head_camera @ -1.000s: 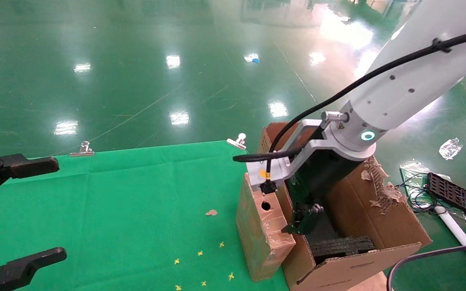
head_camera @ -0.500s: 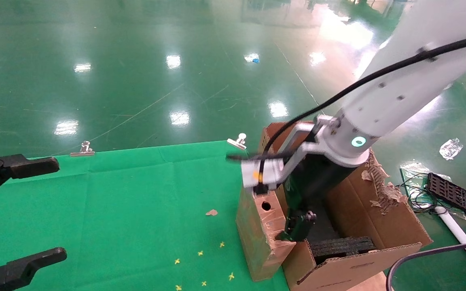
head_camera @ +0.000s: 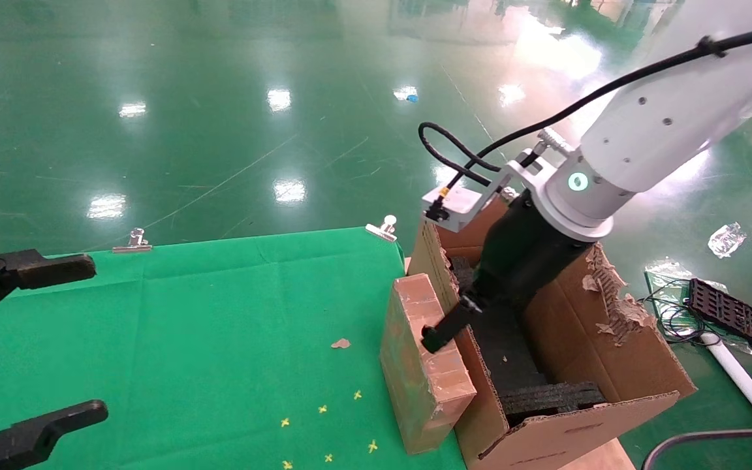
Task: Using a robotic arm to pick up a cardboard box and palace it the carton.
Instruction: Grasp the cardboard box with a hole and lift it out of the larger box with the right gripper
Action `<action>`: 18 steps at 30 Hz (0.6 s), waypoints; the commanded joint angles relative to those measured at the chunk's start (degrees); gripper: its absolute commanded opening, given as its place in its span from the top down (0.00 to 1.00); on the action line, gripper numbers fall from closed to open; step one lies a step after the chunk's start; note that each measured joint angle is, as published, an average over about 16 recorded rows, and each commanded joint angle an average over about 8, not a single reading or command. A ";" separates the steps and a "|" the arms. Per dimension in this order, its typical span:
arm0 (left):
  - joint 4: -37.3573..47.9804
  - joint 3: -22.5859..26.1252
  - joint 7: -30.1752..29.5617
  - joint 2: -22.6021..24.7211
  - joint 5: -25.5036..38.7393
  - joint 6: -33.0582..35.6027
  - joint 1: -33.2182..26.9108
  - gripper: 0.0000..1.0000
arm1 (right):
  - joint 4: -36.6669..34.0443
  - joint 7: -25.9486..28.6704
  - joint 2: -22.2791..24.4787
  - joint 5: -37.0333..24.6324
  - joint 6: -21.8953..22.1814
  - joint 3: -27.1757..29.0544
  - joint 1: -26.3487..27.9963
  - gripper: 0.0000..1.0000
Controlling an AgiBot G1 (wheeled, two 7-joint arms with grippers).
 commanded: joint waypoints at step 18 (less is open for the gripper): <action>0.00 0.04 0.02 -0.01 -0.02 -0.02 -0.01 0.06 | -4.54 5.89 -4.82 -1.60 1.98 -2.46 -4.53 1.00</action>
